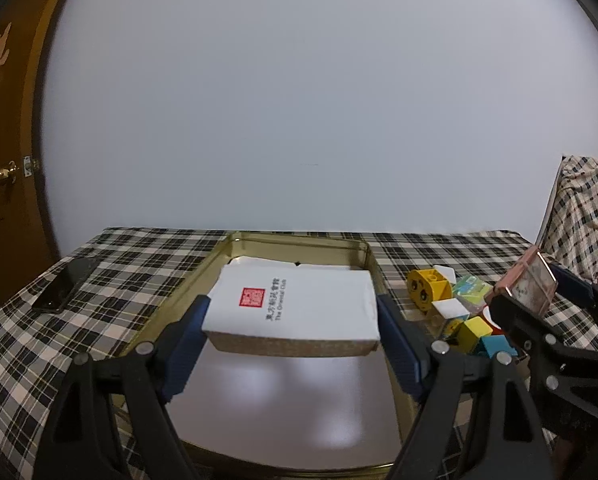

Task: Organize rigid objects
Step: 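Carry the white box and tin box over the gold tray with both grippers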

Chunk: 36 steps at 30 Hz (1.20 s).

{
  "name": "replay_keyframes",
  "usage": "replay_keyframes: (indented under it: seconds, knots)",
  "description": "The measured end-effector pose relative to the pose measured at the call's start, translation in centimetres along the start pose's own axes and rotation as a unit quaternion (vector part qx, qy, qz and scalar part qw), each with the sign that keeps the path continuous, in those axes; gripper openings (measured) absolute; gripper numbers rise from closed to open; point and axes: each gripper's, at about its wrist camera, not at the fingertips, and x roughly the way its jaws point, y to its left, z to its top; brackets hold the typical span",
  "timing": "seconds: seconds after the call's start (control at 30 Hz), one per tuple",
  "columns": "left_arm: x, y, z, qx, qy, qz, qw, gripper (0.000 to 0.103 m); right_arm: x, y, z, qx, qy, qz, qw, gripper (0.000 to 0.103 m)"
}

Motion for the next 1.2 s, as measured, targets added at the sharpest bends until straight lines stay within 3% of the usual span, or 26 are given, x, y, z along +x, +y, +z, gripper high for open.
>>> replay_keyframes:
  seconds: [0.5, 0.87, 1.2]
  knots:
    - [1.0, 2.6, 0.2, 0.006, 0.025, 0.018, 0.9995, 0.082, 1.4, 3.0, 0.2, -0.022, 0.027, 0.054, 0.998, 0.082]
    - [5.1, 4.6, 3.4, 0.023, 0.105, 0.000, 0.9941, 0.082, 6.7, 4.7, 3.0, -0.026, 0.079, 0.106, 0.991, 0.082]
    - [11.2, 5.6, 6.4, 0.066, 0.177, 0.038, 0.9813, 0.082, 14.5, 6.1, 4.9, -0.030, 0.159, 0.127, 0.979, 0.082]
